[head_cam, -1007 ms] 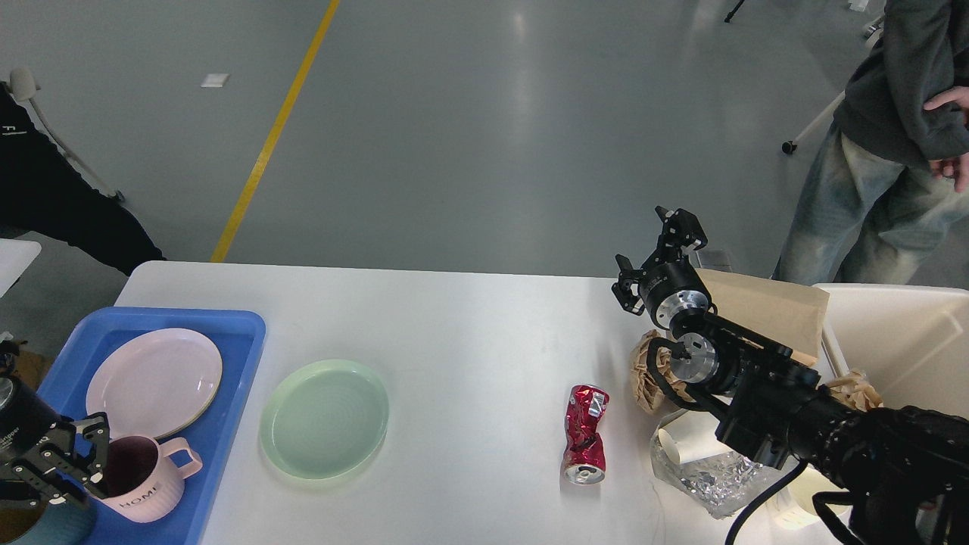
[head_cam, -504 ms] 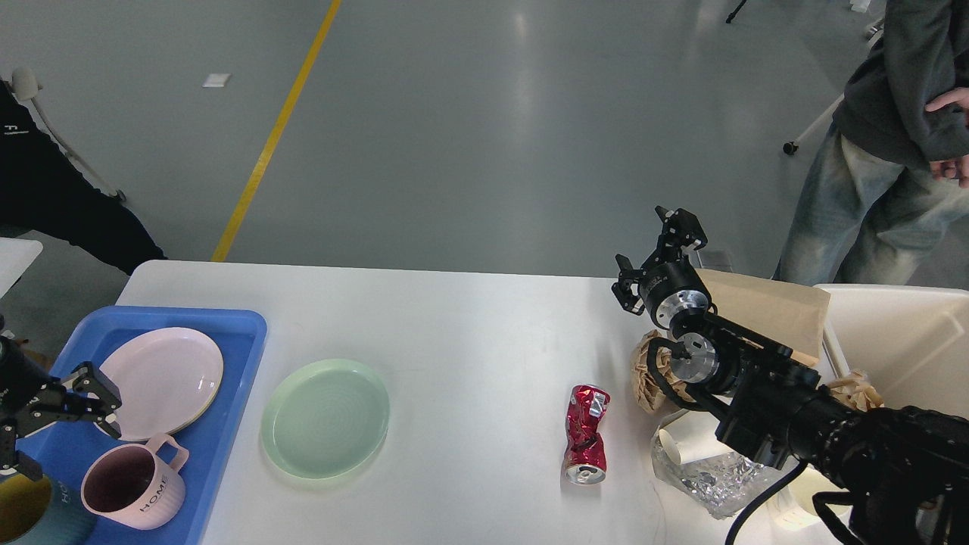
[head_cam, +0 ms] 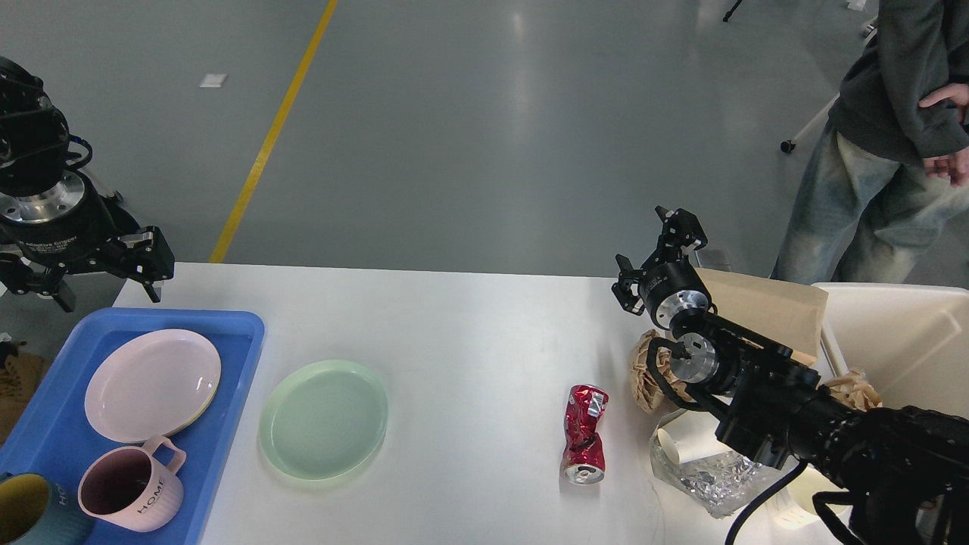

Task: Tidy desktop
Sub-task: 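Lift the left gripper away and move toward the green saucer, then lower the left gripper to the edge of the green saucer and grip it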

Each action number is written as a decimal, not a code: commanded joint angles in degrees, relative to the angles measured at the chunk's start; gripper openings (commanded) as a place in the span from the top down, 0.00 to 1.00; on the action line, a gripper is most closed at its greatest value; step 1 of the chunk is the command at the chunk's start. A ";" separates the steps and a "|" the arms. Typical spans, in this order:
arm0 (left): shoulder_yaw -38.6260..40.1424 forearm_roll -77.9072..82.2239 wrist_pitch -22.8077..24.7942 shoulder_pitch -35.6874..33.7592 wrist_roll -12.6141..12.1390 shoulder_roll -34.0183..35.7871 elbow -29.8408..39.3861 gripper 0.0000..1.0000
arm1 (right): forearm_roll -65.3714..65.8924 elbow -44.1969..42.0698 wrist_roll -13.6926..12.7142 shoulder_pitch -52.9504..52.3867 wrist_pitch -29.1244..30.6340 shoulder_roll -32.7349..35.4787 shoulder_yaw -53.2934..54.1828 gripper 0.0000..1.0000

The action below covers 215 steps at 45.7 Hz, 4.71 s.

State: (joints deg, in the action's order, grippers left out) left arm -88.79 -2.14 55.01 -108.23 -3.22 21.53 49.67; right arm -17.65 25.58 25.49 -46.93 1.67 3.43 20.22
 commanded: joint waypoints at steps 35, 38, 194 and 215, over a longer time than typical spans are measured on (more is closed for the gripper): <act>22.47 0.03 -10.62 21.90 -0.73 1.39 -14.75 0.10 | -0.01 0.00 0.00 0.00 0.00 0.00 0.00 0.00; 27.08 0.04 -10.71 24.91 -0.82 3.08 -16.44 0.10 | -0.01 0.00 0.00 0.00 0.00 0.00 0.00 0.00; 35.61 0.91 -16.16 41.61 -9.08 -7.55 -16.97 0.11 | -0.01 0.00 0.00 0.00 0.00 0.00 0.00 0.00; 35.61 0.83 -15.81 42.23 -9.79 -7.11 -16.97 0.52 | -0.01 0.00 0.00 0.00 0.00 0.00 0.00 0.00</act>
State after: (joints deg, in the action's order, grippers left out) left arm -53.18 -1.23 39.16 -66.01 -12.97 14.33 32.70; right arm -17.67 25.58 25.49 -46.93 1.67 3.43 20.22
